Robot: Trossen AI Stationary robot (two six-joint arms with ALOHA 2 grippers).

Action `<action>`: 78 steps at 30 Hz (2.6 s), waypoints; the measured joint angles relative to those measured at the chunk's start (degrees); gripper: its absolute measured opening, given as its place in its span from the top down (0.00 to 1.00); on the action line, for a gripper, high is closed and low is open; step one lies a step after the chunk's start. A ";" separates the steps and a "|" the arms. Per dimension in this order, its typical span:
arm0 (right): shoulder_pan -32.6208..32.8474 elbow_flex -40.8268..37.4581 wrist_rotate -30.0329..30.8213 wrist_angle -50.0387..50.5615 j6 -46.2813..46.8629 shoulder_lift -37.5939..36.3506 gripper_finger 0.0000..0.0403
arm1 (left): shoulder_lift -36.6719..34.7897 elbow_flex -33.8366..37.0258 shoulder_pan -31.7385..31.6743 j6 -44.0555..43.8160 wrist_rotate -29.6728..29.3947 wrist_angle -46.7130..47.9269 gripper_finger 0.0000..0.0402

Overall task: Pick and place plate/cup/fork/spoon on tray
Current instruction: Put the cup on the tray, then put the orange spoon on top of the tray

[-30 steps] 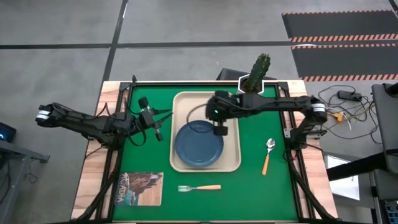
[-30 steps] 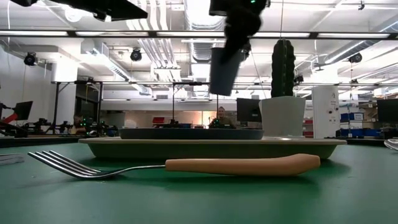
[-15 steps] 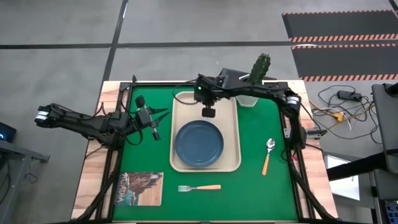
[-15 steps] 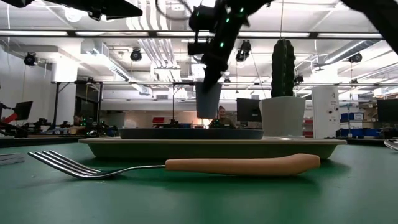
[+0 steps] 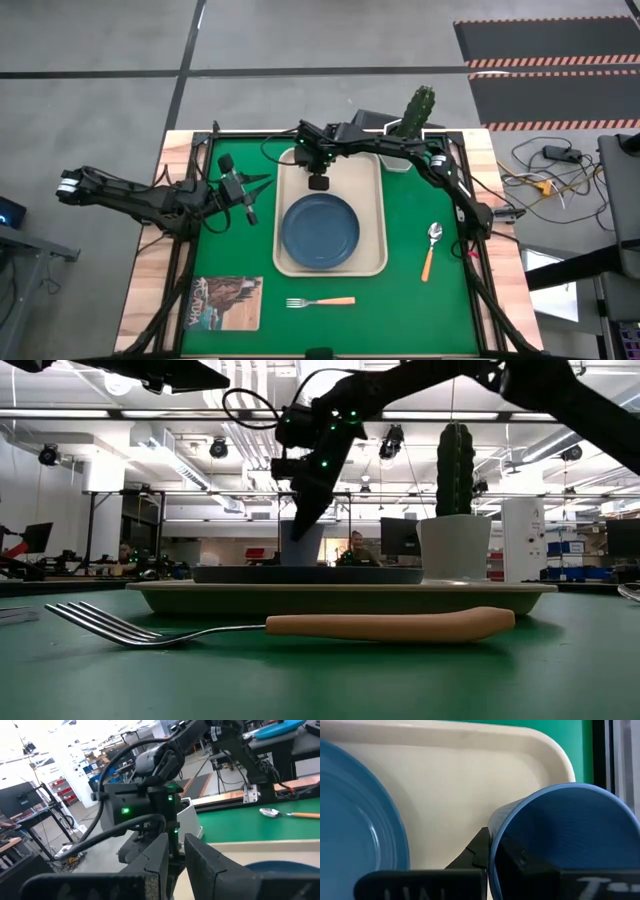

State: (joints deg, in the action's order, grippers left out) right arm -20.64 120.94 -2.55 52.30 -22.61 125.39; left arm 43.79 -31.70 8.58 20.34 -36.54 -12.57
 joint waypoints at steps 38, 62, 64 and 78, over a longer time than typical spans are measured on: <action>-4.21 -17.65 1.63 -2.41 4.00 -10.86 0.97 | 0.41 0.00 0.04 -0.55 0.03 -0.03 0.89; -4.72 -28.82 2.08 -28.34 6.36 -10.94 0.98 | 0.43 0.00 0.04 -0.46 0.05 -0.12 0.89; -4.68 -28.89 2.04 -29.33 6.94 -10.94 0.98 | 0.43 -0.01 0.04 -0.46 0.05 -0.13 0.89; -4.50 -29.13 -0.92 -33.76 8.72 -10.86 0.98 | 0.43 -0.17 0.04 -0.42 0.05 -0.51 0.89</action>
State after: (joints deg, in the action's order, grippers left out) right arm -25.15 91.81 -3.46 18.53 -13.89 114.53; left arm 44.23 -31.88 8.62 19.92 -36.49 -13.08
